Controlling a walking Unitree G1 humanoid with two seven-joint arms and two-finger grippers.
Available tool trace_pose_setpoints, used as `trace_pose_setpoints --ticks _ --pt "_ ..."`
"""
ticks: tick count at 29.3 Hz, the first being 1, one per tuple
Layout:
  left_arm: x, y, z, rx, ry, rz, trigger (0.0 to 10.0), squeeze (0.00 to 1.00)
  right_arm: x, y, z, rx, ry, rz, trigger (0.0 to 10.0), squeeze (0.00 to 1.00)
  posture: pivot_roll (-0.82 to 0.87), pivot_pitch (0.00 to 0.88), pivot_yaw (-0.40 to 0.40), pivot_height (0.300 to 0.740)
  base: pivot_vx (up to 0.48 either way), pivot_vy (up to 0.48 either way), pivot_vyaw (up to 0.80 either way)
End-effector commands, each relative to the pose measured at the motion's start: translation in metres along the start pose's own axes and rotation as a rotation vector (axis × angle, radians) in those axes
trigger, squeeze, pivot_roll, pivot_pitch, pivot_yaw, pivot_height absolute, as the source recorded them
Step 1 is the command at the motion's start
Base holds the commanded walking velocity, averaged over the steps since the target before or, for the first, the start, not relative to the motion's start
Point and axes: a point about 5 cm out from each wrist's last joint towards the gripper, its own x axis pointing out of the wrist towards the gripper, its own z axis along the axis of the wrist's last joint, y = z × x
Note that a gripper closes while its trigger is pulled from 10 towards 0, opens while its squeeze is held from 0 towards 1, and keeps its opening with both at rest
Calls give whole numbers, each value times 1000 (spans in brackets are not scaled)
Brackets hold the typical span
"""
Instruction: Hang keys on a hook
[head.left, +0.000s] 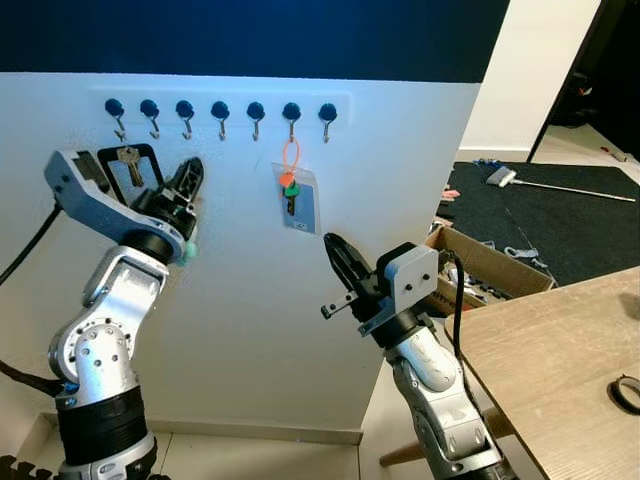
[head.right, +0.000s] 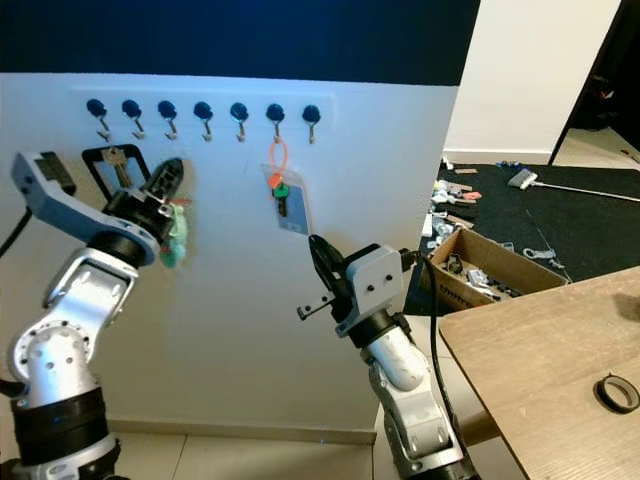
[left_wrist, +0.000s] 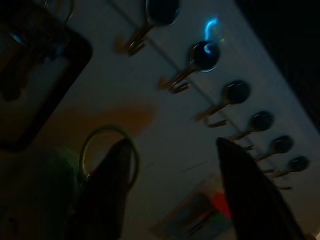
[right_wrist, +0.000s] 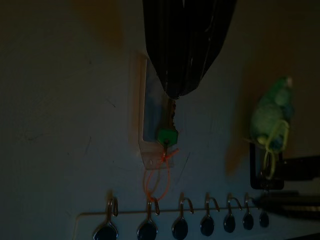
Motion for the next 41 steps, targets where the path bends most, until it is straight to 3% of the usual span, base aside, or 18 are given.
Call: trace_pose_setpoints --ticks 1,5,6,7,8,9,10,11,12,22,33,41 --pt "0 -6 4 -10 -22 -33 10000 1000 0 2 -2 7 8 10 10000 0 183 84 17 740 0 0 0" --pt "2 -11 6 -9 -31 -47 10000 1000 0 2 -2 8 8 9 10000 0 181 87 21 740 0 0 0" --pt "4 -12 8 -12 -36 -49 10000 765 0 2 -2 8 9 8 10000 0 181 89 21 740 0 0 0" --pt "4 -12 8 -12 -36 -49 10000 765 0 2 -2 8 9 8 10000 0 181 89 21 740 0 0 0" --pt "6 -13 9 -12 -40 -50 10000 522 -1 2 -2 8 10 7 10000 0 181 89 21 740 0 0 0" --pt "7 -13 10 -13 -42 -51 10000 522 -1 2 -2 8 10 7 10000 0 181 89 21 740 0 0 0" --pt "9 -14 11 -11 -48 -50 10000 153 -1 2 -2 9 11 6 10000 0 179 90 21 740 0 0 0" --pt "9 -14 11 -11 -48 -50 10000 153 -1 2 -2 9 11 6 10000 0 179 90 21 740 0 0 0" --pt "15 -16 15 0 -61 -52 10000 0 -1 3 -3 9 13 6 10000 0 178 92 22 740 0 0 0" --pt "34 -31 18 87 -63 -106 10000 0 -1 4 -2 12 12 9 10000 0 171 100 25 740 0 0 0" --pt "42 -40 24 89 -84 -149 10000 0 -3 5 -2 11 17 0 10000 0 168 105 31 740 0 0 0" --pt "37 -49 17 92 -49 -201 10000 0 -4 5 -2 12 18 1 10000 0 170 108 30 740 0 0 0"
